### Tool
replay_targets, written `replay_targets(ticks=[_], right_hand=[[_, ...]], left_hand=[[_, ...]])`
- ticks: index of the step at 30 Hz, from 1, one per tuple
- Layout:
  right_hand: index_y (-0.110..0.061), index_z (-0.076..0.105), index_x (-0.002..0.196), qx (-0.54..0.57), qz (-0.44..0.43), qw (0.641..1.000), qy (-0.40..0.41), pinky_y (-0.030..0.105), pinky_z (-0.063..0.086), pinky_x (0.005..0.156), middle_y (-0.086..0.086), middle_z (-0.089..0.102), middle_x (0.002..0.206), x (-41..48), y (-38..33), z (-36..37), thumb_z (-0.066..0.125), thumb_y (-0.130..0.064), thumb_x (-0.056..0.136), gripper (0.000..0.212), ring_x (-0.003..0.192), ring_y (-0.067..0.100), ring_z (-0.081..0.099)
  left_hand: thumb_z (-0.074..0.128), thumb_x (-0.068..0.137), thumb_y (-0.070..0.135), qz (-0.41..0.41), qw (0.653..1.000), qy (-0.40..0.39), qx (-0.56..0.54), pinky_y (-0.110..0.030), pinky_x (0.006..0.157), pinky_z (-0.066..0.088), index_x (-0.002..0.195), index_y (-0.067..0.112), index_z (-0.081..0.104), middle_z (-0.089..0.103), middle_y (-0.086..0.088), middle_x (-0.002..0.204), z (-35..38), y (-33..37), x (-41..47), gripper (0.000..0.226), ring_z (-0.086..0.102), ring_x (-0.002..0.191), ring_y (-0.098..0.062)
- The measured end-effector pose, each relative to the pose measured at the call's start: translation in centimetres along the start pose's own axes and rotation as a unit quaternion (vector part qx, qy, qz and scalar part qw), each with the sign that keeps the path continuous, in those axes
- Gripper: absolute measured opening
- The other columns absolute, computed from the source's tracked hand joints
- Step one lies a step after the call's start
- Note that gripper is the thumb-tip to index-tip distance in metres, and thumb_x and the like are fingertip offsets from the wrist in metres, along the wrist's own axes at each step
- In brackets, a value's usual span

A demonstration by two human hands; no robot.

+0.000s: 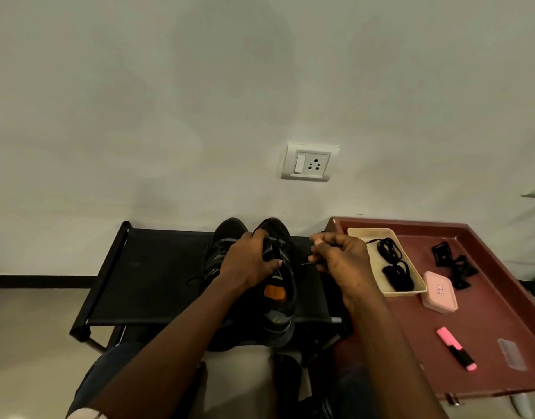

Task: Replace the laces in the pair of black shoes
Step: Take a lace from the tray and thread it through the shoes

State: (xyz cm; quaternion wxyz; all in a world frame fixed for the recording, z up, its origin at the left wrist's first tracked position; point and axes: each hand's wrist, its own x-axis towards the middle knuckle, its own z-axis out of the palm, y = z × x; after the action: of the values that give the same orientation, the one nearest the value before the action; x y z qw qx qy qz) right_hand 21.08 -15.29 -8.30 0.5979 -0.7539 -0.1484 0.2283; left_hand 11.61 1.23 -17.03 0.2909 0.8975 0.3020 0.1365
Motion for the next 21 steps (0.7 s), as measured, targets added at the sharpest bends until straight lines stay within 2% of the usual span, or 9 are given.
replay_targets(ticks=[4, 7, 9, 13, 14, 16, 18, 20, 21], right_hand=[[-0.011, 0.073, 0.107, 0.056, 0.026, 0.998, 0.032, 0.017, 0.053, 0.054, 0.014, 0.075, 0.102, 3.0, 3.2, 0.8, 0.052, 0.011, 0.096, 0.032, 0.065, 0.011, 0.071], [-0.015, 0.065, 0.121, 0.076, 0.005, 0.995, 0.057, 0.019, 0.050, 0.050, 0.011, 0.074, 0.108, 4.6, 4.8, 1.1, 0.044, 0.003, 0.105, 0.032, 0.069, 0.020, 0.073], [-0.017, 0.059, 0.124, 0.073, -0.007, 0.994, 0.085, 0.019, 0.048, 0.046, 0.011, 0.073, 0.111, 5.6, 5.4, 1.3, 0.041, 0.001, 0.106, 0.031, 0.068, 0.025, 0.070], [-0.031, 0.051, 0.113, 0.074, -0.025, 0.988, 0.133, 0.019, 0.048, 0.047, 0.002, 0.078, 0.095, 6.6, 5.7, 1.8, 0.045, -0.011, 0.108, 0.022, 0.050, 0.015, 0.059], [-0.034, 0.049, 0.108, 0.077, -0.020, 0.987, 0.137, 0.019, 0.048, 0.047, 0.001, 0.078, 0.091, 6.8, 5.9, 1.9, 0.046, -0.013, 0.109, 0.022, 0.046, 0.012, 0.056], [-0.034, 0.047, 0.107, 0.090, -0.002, 0.986, 0.142, 0.017, 0.047, 0.047, 0.002, 0.078, 0.086, 7.4, 6.2, 2.1, 0.048, -0.017, 0.109, 0.018, 0.045, 0.010, 0.055], [-0.027, 0.050, 0.115, 0.108, 0.021, 0.985, 0.133, 0.017, 0.047, 0.047, 0.006, 0.075, 0.086, 7.9, 6.5, 2.2, 0.050, -0.014, 0.107, 0.015, 0.050, 0.009, 0.057], [-0.018, 0.053, 0.127, 0.127, 0.050, 0.985, 0.103, 0.016, 0.044, 0.047, 0.009, 0.072, 0.092, 8.3, 6.7, 2.2, 0.048, -0.001, 0.101, 0.031, 0.058, 0.010, 0.061], [-0.017, 0.052, 0.131, 0.138, 0.058, 0.985, 0.082, 0.016, 0.044, 0.047, 0.010, 0.073, 0.095, 8.3, 6.7, 2.3, 0.045, 0.005, 0.097, 0.041, 0.063, 0.011, 0.064]], left_hand=[[0.068, 0.091, 0.042, 0.039, 0.999, 0.014, 0.014, -0.040, 0.095, 0.052, 0.128, 0.024, 0.057, 0.055, -0.001, 0.122, 0.3, 0.2, 1.3, 0.043, 0.057, 0.112, -0.022], [0.062, 0.095, 0.032, 0.071, 0.997, 0.007, 0.032, -0.042, 0.099, 0.052, 0.129, 0.024, 0.061, 0.060, 0.000, 0.126, 0.6, 0.6, 2.7, 0.034, 0.055, 0.117, -0.022], [0.062, 0.096, 0.029, 0.078, 0.996, 0.000, 0.053, -0.042, 0.095, 0.053, 0.127, 0.025, 0.063, 0.064, 0.000, 0.122, 0.8, 0.7, 3.6, 0.031, 0.058, 0.113, -0.022], [0.061, 0.097, 0.020, 0.062, 0.995, -0.023, 0.074, -0.037, 0.088, 0.055, 0.114, 0.026, 0.072, 0.072, 0.004, 0.105, 1.1, 1.0, 5.1, 0.021, 0.066, 0.099, -0.018], [0.061, 0.097, 0.018, 0.055, 0.997, -0.026, 0.052, -0.035, 0.089, 0.055, 0.112, 0.026, 0.074, 0.073, 0.005, 0.105, 1.2, 1.0, 5.4, 0.021, 0.067, 0.098, -0.016], [0.063, 0.098, 0.016, 0.026, 0.997, -0.017, -0.068, -0.028, 0.089, 0.055, 0.110, 0.026, 0.075, 0.075, 0.010, 0.100, 0.8, 1.0, 5.9, 0.020, 0.069, 0.094, -0.007], [0.062, 0.100, 0.014, -0.004, 0.976, 0.027, -0.218, -0.018, 0.079, 0.053, 0.109, 0.025, 0.075, 0.072, 0.019, 0.085, 0.0, 1.0, 6.3, 0.019, 0.067, 0.082, 0.003], [0.055, 0.105, 0.014, -0.021, 0.940, 0.084, -0.331, -0.014, 0.064, 0.047, 0.109, 0.026, 0.074, 0.066, 0.018, 0.073, -1.1, 0.8, 6.5, 0.022, 0.058, 0.064, 0.003], [0.052, 0.106, 0.014, -0.021, 0.928, 0.111, -0.355, -0.015, 0.060, 0.044, 0.110, 0.026, 0.072, 0.061, 0.011, 0.071, -1.7, 0.7, 6.5, 0.024, 0.051, 0.059, -0.002]])
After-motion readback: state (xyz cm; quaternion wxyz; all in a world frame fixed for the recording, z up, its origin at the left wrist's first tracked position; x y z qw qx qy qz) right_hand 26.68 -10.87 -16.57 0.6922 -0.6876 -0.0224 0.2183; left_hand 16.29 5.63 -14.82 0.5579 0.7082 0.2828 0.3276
